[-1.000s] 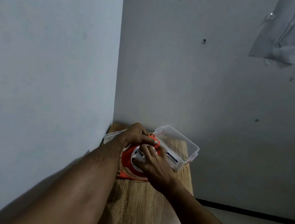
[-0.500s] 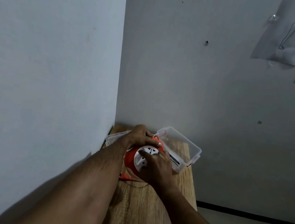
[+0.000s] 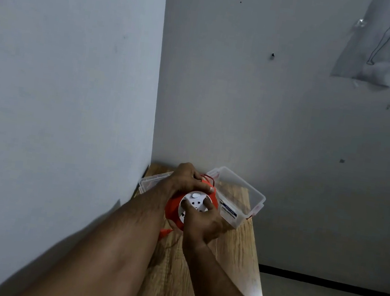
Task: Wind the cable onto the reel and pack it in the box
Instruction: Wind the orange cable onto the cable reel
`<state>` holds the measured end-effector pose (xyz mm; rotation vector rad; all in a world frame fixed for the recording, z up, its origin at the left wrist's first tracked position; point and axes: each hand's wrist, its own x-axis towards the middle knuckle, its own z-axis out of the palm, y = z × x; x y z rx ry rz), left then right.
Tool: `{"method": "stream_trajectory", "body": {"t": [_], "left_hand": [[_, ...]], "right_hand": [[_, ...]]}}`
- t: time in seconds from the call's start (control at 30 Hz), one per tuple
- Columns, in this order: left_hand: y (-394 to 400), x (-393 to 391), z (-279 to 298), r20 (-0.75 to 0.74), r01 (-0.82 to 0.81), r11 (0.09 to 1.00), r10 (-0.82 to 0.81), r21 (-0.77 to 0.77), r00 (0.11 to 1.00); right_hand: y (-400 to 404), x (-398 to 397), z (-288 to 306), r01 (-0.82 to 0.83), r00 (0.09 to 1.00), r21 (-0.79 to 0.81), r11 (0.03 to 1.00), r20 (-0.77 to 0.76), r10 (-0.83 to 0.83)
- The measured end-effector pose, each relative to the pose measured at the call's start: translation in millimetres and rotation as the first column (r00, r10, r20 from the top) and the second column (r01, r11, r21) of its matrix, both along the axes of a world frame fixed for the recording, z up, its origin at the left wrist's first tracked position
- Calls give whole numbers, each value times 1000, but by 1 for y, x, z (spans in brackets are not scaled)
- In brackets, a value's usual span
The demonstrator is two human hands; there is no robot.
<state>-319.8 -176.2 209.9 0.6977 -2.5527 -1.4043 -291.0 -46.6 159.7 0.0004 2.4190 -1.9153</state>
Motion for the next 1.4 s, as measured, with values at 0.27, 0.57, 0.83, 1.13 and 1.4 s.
{"method": "stream_trajectory", "body": {"t": [0.27,0.57,0.83,1.13,1.4], "left_hand": [[3,-2,-5,-32,-33,998,32,-51,999],[-2,2,-2,-21,-74,997,74,-18,997],[-8,6,9,-8,-50,999,50,6,999],[-2,7,1,20,38,999,-39,21,999],[0,3,0,-46,12,999,-10,37,999]], "right_hand": [[-14,-7,12,287,818,-265,921,568,-92],[-13,-20,19,263,790,-357,896,614,13],[41,-40,4,-134,211,819,558,-526,824],[56,-56,22,144,-15,966,215,-215,977],[47,-59,28,123,16,961,246,-250,968]]}}
